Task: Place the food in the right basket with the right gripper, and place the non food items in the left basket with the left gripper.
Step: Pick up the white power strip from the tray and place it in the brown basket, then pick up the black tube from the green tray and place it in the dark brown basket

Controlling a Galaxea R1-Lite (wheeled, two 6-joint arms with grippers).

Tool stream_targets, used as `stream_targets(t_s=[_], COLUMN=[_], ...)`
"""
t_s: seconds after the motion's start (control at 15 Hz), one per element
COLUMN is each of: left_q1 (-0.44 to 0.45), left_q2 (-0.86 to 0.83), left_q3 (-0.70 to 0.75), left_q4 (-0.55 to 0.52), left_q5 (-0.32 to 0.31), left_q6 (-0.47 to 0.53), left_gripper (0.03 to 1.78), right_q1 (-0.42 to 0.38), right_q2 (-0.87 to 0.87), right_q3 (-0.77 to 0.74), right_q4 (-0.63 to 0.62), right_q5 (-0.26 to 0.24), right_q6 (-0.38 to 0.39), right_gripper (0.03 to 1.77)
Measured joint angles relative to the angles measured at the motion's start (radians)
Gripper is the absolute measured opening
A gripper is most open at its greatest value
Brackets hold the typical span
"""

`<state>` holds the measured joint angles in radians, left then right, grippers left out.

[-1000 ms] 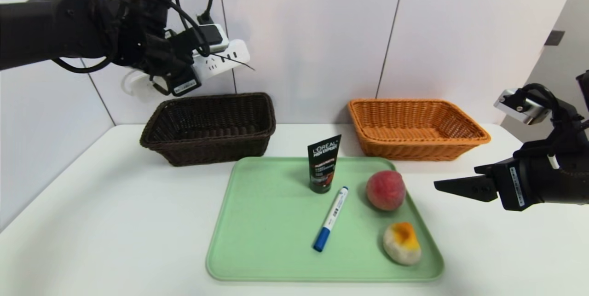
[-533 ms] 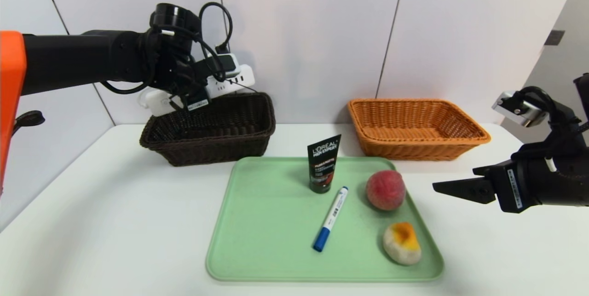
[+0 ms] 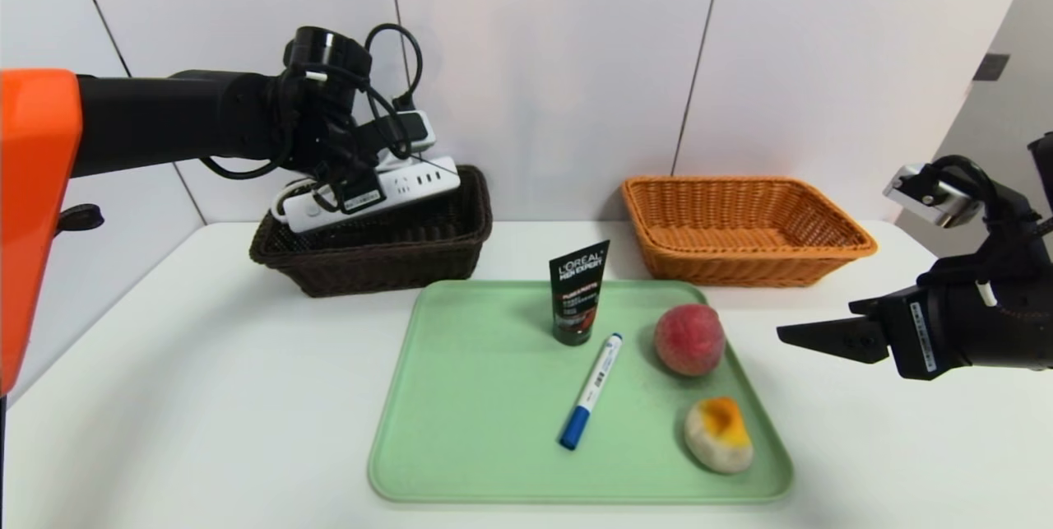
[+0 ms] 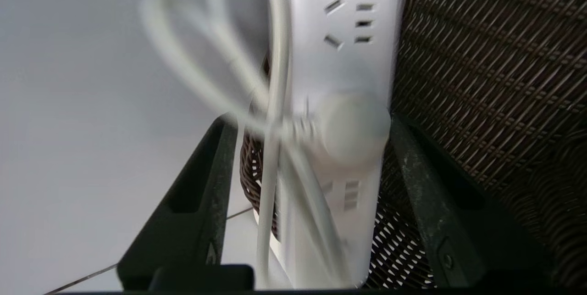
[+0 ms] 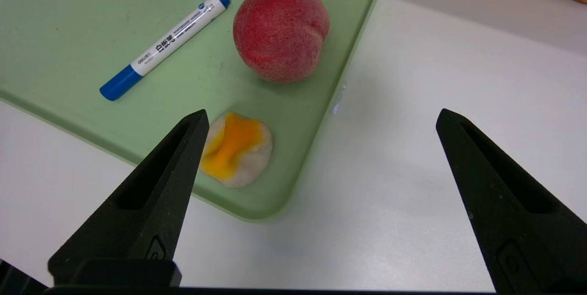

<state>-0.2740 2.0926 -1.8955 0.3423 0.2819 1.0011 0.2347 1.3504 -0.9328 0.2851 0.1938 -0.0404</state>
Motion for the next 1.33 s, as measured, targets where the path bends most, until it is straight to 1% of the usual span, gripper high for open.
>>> stream_targets(t_s=[0.13,0.33,0.47,0.6,0.73,0.87,0.93,1.0,1.2,1.33], left_q1=[0.000,-0.001,-0.002,-0.016,-0.038,-0.079,-0.115,-0.172,-0.329,-0.419], left_q2=[-0.002,-0.014,-0.029,-0.050,-0.076,-0.108,-0.125,-0.143,-0.177,-0.188], left_q3=[0.000,-0.003,-0.009,-0.027,-0.037,-0.037,-0.037,-0.036,-0.036,-0.036], left_q4=[0.001,0.000,-0.003,-0.003,-0.004,0.016,0.039,0.080,0.190,0.254], left_q5=[0.000,-0.001,-0.002,0.000,0.005,0.020,0.040,0.072,0.155,0.173], left_q6=[-0.001,-0.005,-0.053,-0.149,-0.293,-0.473,-0.573,-0.692,-0.998,-1.178], left_gripper=[1.31,1.43,1.49,1.54,1.58,1.61,1.62,1.63,1.65,1.67], right_q1=[-0.001,-0.001,-0.002,-0.002,-0.003,-0.002,-0.002,-0.002,-0.002,-0.002], right_q2=[-0.001,-0.002,-0.004,-0.011,-0.016,-0.019,-0.020,-0.022,-0.029,-0.036], right_q3=[0.000,0.000,0.002,0.004,0.004,0.007,0.009,0.012,0.026,0.041], right_q4=[0.000,0.000,0.000,0.000,-0.001,-0.001,-0.002,-0.003,-0.017,-0.036], right_q5=[0.001,0.003,0.002,0.001,0.001,0.001,0.002,0.003,0.003,0.002], right_q6=[0.000,0.000,0.000,0.001,0.001,0.003,0.004,0.004,0.006,0.006], right_gripper=[1.71,1.71,1.71,1.71,1.71,1.71,1.71,1.71,1.71,1.71])
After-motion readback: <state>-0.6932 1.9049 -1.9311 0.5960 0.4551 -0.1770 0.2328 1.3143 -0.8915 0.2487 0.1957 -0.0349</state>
